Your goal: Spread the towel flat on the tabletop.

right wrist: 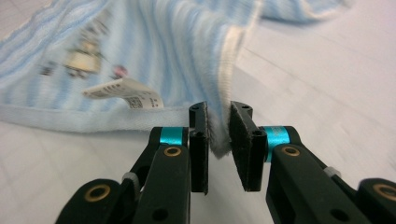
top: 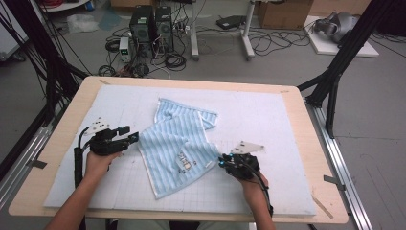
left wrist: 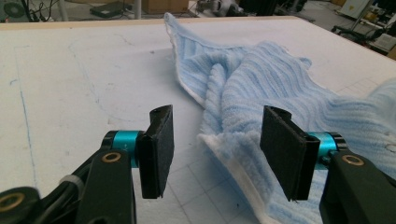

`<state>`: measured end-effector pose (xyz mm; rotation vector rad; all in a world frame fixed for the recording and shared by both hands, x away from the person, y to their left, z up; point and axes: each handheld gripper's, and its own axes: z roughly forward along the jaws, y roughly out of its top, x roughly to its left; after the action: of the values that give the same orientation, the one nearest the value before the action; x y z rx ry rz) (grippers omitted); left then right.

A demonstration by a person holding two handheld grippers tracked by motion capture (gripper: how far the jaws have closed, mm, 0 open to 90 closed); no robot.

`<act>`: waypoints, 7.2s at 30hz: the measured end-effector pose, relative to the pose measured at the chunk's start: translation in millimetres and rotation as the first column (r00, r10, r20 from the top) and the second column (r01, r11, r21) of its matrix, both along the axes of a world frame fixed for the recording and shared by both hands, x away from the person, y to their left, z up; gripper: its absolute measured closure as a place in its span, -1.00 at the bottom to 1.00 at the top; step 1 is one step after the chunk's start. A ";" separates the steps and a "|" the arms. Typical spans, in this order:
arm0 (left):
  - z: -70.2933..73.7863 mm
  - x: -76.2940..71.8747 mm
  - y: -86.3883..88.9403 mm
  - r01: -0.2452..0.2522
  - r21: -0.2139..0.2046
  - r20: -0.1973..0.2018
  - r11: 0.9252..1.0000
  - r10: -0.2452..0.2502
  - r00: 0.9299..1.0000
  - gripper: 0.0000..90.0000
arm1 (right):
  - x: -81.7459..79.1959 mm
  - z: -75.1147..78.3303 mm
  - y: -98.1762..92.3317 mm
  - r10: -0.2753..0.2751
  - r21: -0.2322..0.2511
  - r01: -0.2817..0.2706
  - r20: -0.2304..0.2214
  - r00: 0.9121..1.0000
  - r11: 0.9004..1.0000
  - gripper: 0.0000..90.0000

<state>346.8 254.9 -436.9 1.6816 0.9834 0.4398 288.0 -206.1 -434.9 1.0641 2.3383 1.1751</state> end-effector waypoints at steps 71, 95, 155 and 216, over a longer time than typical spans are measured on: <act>-14.6 -62.8 -86.5 0.234 0.322 -0.122 0.918 -0.205 0.971 0.04 | -58.4 -9.1 -50.0 -0.244 0.078 0.240 0.043 0.969 0.968 -0.38; -13.1 -78.2 -67.2 0.326 0.154 -0.158 0.933 -0.302 0.940 0.89 | -16.2 -10.0 37.3 0.012 -0.011 -0.011 0.018 1.000 1.000 0.04; 7.6 -77.0 -18.9 0.164 -0.042 -0.004 0.986 -0.164 0.986 0.22 | -44.8 -10.4 36.1 0.177 -0.041 -0.181 -0.086 0.980 0.983 0.92; 17.4 -28.6 -5.4 0.081 -0.054 0.015 0.995 -0.080 0.997 0.01 | 13.8 -9.9 32.2 -0.017 -0.067 0.012 -0.073 0.997 0.998 0.80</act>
<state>318.2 249.5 -419.5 1.6608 0.9071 0.3669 301.8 -173.8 -444.8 1.1177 2.4035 1.0617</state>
